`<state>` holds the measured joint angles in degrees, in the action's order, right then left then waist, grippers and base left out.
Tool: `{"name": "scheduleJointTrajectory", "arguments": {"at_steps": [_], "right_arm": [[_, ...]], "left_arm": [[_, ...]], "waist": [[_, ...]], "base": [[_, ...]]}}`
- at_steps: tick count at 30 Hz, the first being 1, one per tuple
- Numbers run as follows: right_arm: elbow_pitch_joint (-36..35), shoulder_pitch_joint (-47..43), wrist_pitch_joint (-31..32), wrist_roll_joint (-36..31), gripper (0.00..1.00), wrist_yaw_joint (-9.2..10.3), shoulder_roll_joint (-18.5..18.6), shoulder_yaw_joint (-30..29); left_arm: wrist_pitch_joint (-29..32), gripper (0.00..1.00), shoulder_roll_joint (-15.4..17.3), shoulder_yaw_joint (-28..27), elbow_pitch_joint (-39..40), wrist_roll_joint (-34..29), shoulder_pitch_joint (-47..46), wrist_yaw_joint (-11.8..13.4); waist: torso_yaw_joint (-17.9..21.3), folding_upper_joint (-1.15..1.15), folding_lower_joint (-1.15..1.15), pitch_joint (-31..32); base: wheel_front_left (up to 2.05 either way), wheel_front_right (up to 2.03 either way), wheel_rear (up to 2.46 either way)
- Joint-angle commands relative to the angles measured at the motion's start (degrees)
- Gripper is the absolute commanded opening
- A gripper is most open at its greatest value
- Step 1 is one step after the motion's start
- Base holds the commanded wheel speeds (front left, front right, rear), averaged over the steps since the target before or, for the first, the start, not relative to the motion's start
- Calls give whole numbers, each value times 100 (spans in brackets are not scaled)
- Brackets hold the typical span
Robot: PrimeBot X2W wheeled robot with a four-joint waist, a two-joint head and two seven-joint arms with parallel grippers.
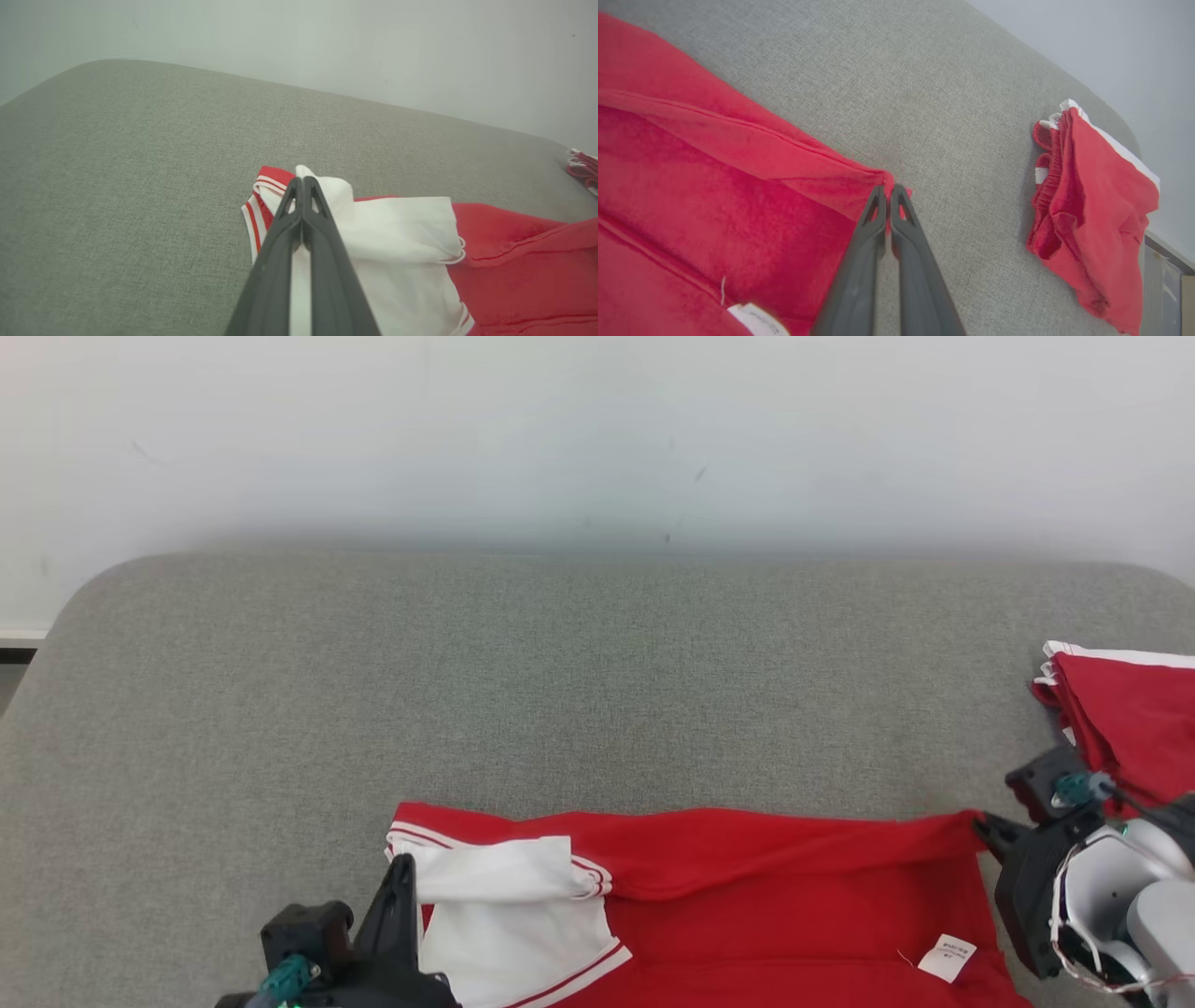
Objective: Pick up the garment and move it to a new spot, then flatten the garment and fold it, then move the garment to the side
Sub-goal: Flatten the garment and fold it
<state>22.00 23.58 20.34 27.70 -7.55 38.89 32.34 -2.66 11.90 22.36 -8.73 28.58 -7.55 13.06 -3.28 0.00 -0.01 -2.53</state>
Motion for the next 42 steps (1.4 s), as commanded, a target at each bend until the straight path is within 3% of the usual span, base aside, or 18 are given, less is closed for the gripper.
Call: {"name": "scheduleJointTrajectory", "arguments": {"at_steps": [1,12,29,31,32,33,34,35,42], "right_arm": [[-40,-99,62,-66,0,15,84,144],[-5,48,221,-187,0,15,442,1155],[299,4,383,-7,0,15,372,1157],[323,-37,430,72,51,15,343,1112],[326,-52,445,113,100,15,335,1068],[312,-72,436,151,100,15,314,1011],[287,-117,433,189,100,15,292,968],[270,-175,423,225,100,15,289,924],[-135,-733,218,619,100,15,337,253]], "left_arm": [[1,0,-25,24,43,56,157,42],[-8,0,-76,39,170,220,791,205],[12,0,-103,36,-17,456,1134,241],[10,0,-92,51,-101,456,1145,234],[0,0,-82,56,-144,447,1149,234],[-44,0,-70,53,-184,421,1141,240],[-74,41,-50,66,-231,375,1127,235],[-106,100,-34,73,-284,344,1115,236],[-424,100,91,-7,-484,242,1157,271]], "waist": [[-13,0,1,27],[-85,0,1,100],[-125,0,1,187],[-120,0,1,195],[-120,0,1,201],[-122,0,1,208],[-126,0,1,219],[-133,0,1,235],[-173,0,1,378]], "base": [[0,0,0],[0,0,0],[0,0,0],[0,0,0],[0,0,0],[0,0,0],[0,0,0],[0,0,0],[0,0,0]]}}
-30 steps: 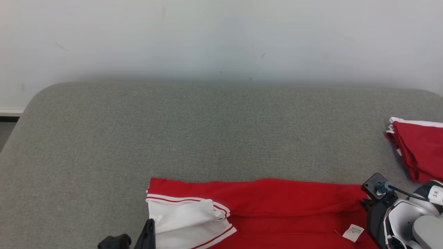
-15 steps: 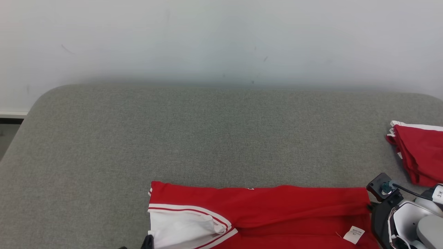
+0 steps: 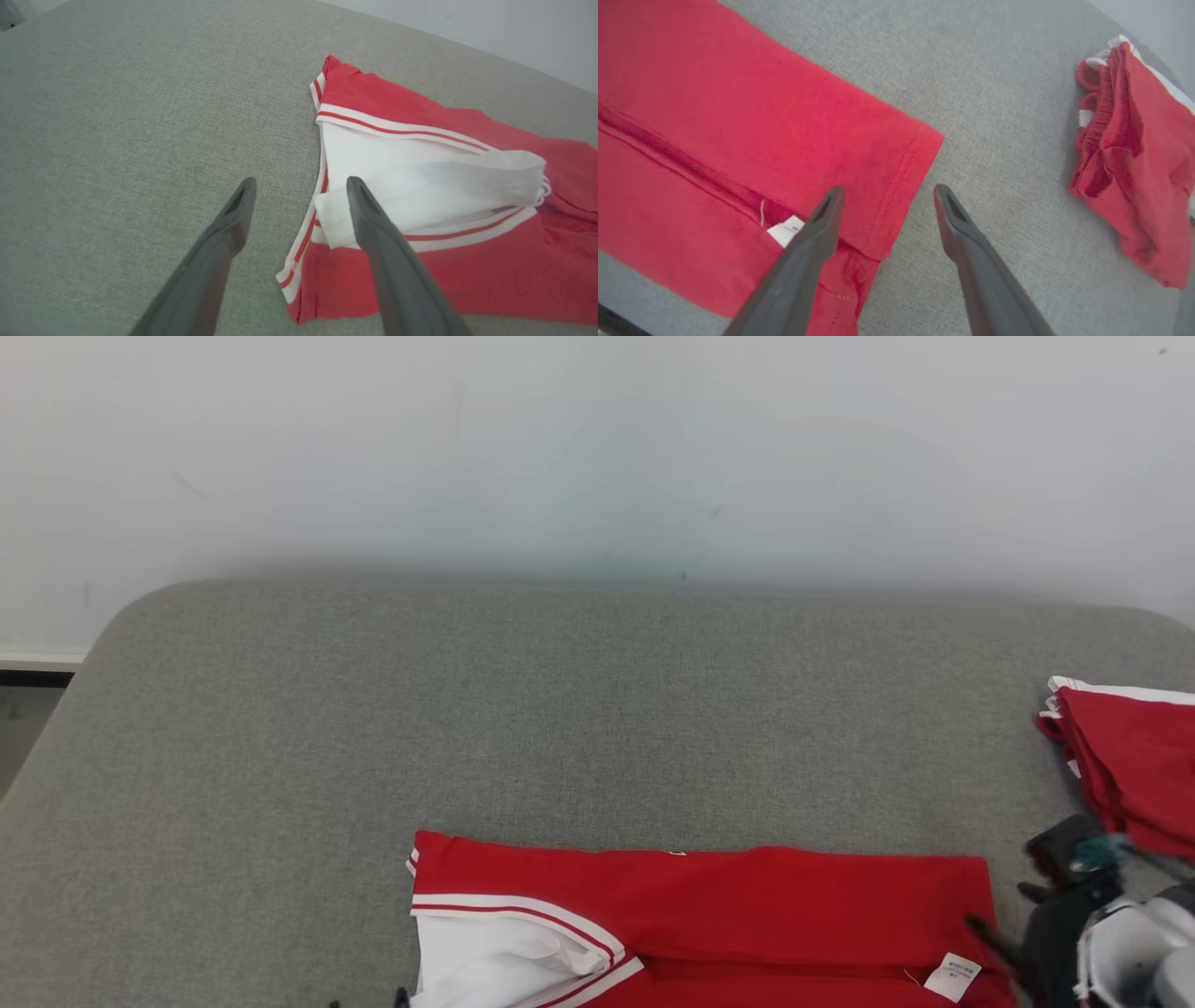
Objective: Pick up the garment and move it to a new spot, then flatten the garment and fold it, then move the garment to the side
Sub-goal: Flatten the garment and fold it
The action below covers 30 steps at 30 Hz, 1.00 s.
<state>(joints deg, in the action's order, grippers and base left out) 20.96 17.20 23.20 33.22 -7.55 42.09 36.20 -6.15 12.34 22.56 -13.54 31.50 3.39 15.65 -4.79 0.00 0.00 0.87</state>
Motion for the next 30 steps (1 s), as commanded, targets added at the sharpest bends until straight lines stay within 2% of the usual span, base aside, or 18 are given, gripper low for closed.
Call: {"name": "scheduleJointTrajectory", "arguments": {"at_steps": [1,4,5,8,13,18,23,30], "right_arm": [[-55,-233,-143,137,100,15,-38,-397],[-221,-784,-395,327,100,15,-426,-1309],[-221,-784,-395,327,100,15,-426,-1309],[-446,-1350,-605,262,100,15,-914,-2304],[-853,-2043,-604,-315,100,15,-2043,-3619],[-1086,-2247,-269,-1058,100,15,-2951,-4344],[-911,-2054,78,-1573,100,15,-3437,-4793],[-562,-1767,435,-2140,100,15,-3709,-5429]], "left_arm": [[-188,100,86,-44,9,-81,69,-10],[-684,100,132,-193,212,-107,79,-184],[-684,100,132,-193,212,-107,79,-184],[-877,100,240,-277,489,-308,123,-530],[-897,100,60,-751,1273,-761,257,-1079],[-901,100,-181,-1139,1481,-1188,406,-1679],[-902,100,-357,-1374,1399,-1440,426,-2029],[-902,100,-509,-1526,1273,-1647,435,-2216]], "waist": [[-36,0,0,65],[-65,0,0,141],[-65,0,0,141],[-86,0,0,206],[-93,0,0,239],[-111,0,0,239],[-175,0,0,220],[-264,0,0,175]], "base": [[0,0,0],[0,0,0],[0,0,0],[0,0,0],[0,0,0],[0,0,0],[0,0,0],[0,0,0]]}}
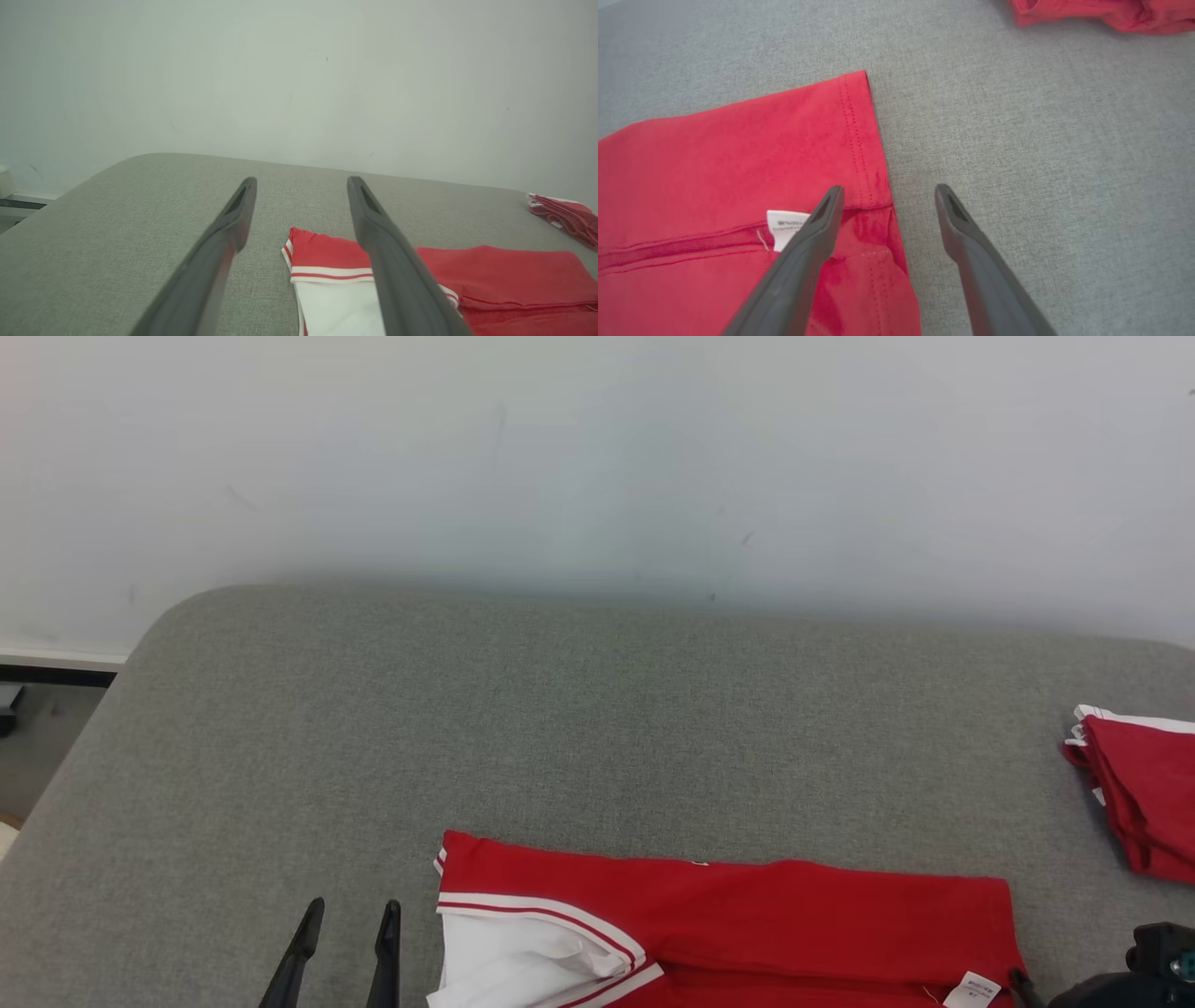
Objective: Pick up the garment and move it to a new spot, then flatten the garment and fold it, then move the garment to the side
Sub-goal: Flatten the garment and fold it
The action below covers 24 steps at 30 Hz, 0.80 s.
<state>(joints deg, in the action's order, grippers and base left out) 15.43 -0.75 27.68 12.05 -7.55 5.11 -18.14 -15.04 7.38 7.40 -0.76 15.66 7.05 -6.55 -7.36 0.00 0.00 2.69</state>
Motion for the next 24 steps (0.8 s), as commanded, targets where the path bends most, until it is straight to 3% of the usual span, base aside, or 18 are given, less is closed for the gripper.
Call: {"name": "scheduleJointTrajectory", "arguments": {"at_steps": [1,21,23,24], "right_arm": [[20,82,40,-70,100,15,-43,-66],[1026,584,629,-349,100,15,-227,-252],[1159,540,842,-401,80,15,-242,-343],[1173,530,882,-411,45,15,-246,-363]], "left_arm": [[-13,100,-30,-23,-23,-80,69,-11],[-14,100,-106,-75,-201,-157,-144,-92],[-14,100,-106,-43,-205,-125,-156,-93],[-14,100,-106,-36,-206,-116,-151,-93]], "waist": [[-16,0,0,-20],[-126,0,0,-276],[-155,0,0,-268],[-162,0,0,-263]], "base": [[0,0,0],[0,0,0],[0,0,0],[0,0,0]]}}
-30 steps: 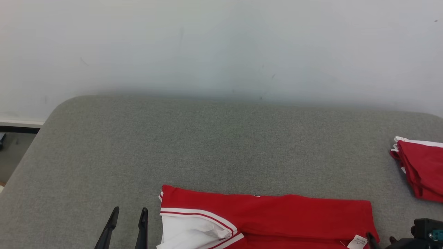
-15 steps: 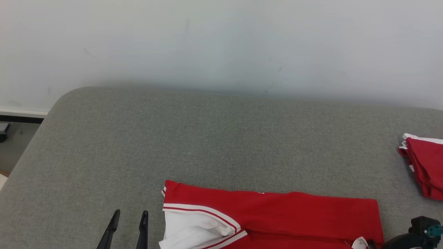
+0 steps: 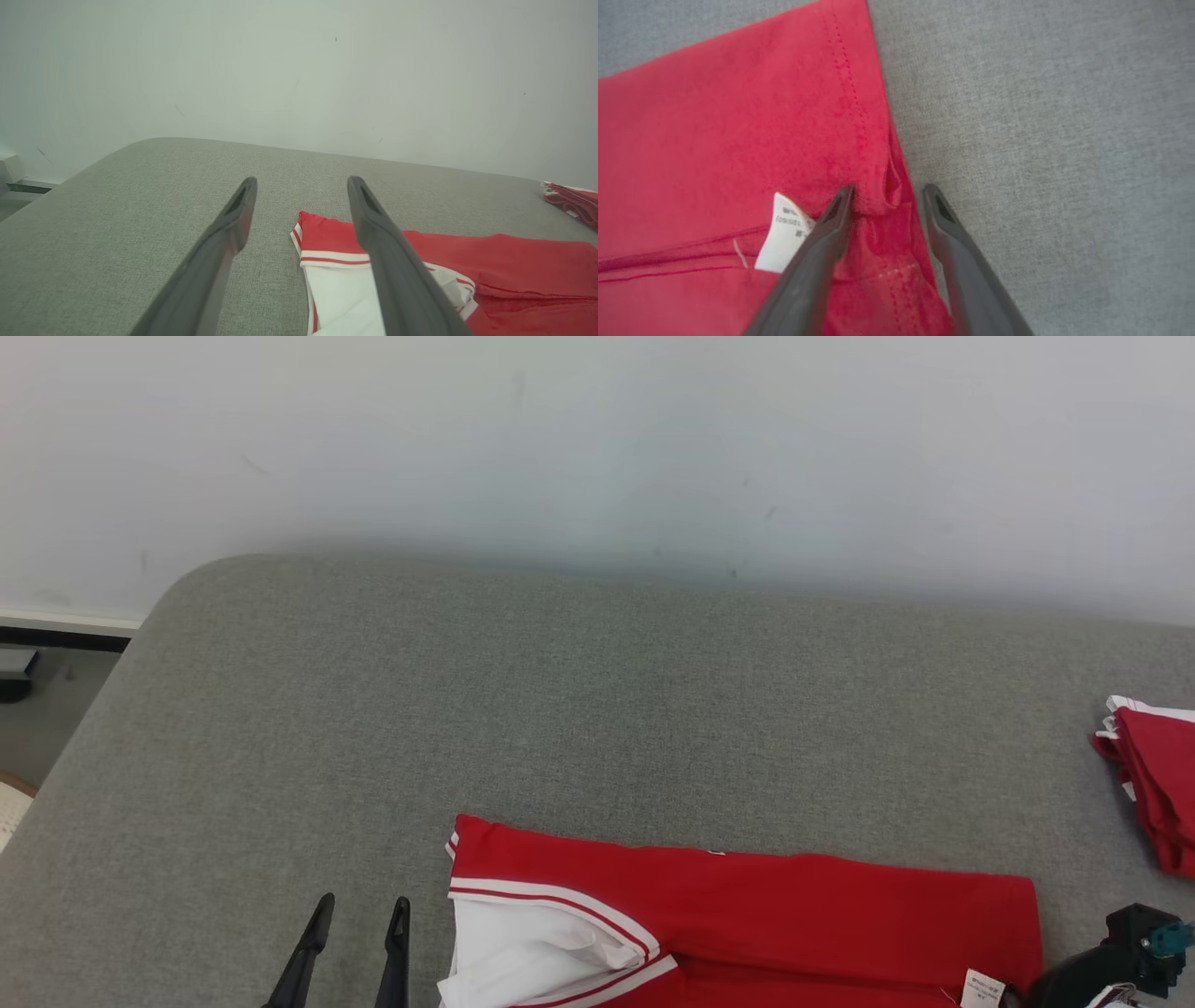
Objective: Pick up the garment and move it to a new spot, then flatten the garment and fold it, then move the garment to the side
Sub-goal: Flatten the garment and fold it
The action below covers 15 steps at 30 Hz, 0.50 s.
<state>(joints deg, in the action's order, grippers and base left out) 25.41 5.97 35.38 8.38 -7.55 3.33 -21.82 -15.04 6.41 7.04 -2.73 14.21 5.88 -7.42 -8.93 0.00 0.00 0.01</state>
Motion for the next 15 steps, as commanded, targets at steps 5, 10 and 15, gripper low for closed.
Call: {"name": "scheduleJointTrajectory", "arguments": {"at_steps": [5,10,15], "right_arm": [[166,-213,188,-19,0,15,-65,-21],[2,-117,-31,-110,0,19,-38,-216],[-293,-56,-256,-407,0,20,-22,-630]], "left_arm": [[-14,100,-7,2,-6,66,20,0],[-14,100,-17,-32,23,33,73,-1],[-14,100,-44,-9,44,-7,81,-1]], "waist": [[-21,0,0,36],[13,0,0,56],[40,0,0,67]], "base": [[0,0,0],[0,0,0],[0,0,0]]}}
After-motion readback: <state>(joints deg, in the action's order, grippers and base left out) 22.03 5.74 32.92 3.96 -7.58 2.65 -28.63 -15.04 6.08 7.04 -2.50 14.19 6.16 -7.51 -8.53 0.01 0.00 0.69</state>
